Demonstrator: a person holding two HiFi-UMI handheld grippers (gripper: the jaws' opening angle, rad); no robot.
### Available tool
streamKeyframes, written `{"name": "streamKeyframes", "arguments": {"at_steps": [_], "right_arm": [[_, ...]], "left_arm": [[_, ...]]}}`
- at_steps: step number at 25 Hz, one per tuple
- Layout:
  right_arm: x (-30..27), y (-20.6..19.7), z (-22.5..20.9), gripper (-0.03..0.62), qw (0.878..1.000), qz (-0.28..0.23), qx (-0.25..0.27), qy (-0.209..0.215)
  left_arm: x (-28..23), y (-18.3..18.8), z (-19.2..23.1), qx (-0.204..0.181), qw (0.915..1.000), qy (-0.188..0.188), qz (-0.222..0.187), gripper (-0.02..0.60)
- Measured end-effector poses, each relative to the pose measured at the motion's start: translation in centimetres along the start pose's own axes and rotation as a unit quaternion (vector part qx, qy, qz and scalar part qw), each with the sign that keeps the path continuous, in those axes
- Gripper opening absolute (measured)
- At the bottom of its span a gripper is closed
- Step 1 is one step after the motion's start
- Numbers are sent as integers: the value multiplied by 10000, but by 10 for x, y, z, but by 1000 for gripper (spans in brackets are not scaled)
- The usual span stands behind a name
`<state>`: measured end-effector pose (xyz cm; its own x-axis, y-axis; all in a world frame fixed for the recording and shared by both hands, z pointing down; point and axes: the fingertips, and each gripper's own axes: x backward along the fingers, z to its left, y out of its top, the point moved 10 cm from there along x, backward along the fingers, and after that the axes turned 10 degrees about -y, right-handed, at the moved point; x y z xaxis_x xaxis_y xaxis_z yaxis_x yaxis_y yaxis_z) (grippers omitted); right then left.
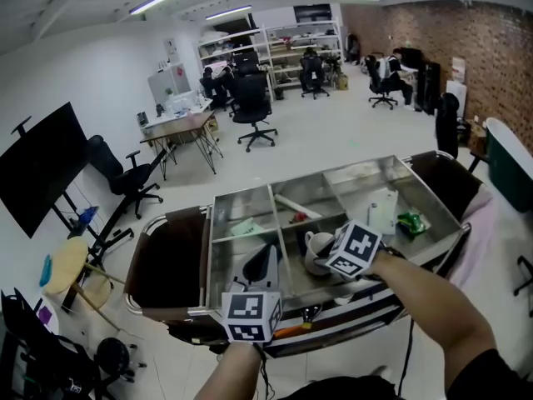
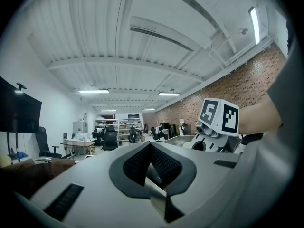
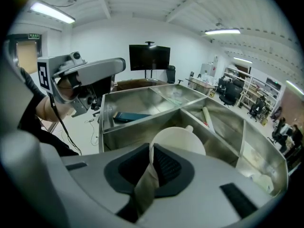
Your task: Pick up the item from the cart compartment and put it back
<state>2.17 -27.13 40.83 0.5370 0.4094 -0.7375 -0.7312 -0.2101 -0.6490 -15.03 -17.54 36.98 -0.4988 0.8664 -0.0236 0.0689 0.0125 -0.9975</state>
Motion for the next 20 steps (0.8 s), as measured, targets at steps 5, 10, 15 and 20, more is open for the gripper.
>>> {"name": "streamKeyframes", "arguments": {"at_steps": [5, 10, 15, 20], "right_arm": [[-5, 1, -1, 44, 10000, 69, 21, 11], [-8, 2, -1, 46, 9999, 112, 95, -83], [4, 10, -2, 170, 9990, -202, 184, -350], [16, 9, -9, 166, 9979, -491, -127, -402]], "left_arm": [[0, 0, 1, -66, 10000, 4, 8, 0], [-1, -1, 0, -59, 10000, -14, 30, 0], [-4, -1, -3, -54, 10000, -45, 24, 0], [-3, -1, -3, -42, 10000, -48, 22, 0]]}}
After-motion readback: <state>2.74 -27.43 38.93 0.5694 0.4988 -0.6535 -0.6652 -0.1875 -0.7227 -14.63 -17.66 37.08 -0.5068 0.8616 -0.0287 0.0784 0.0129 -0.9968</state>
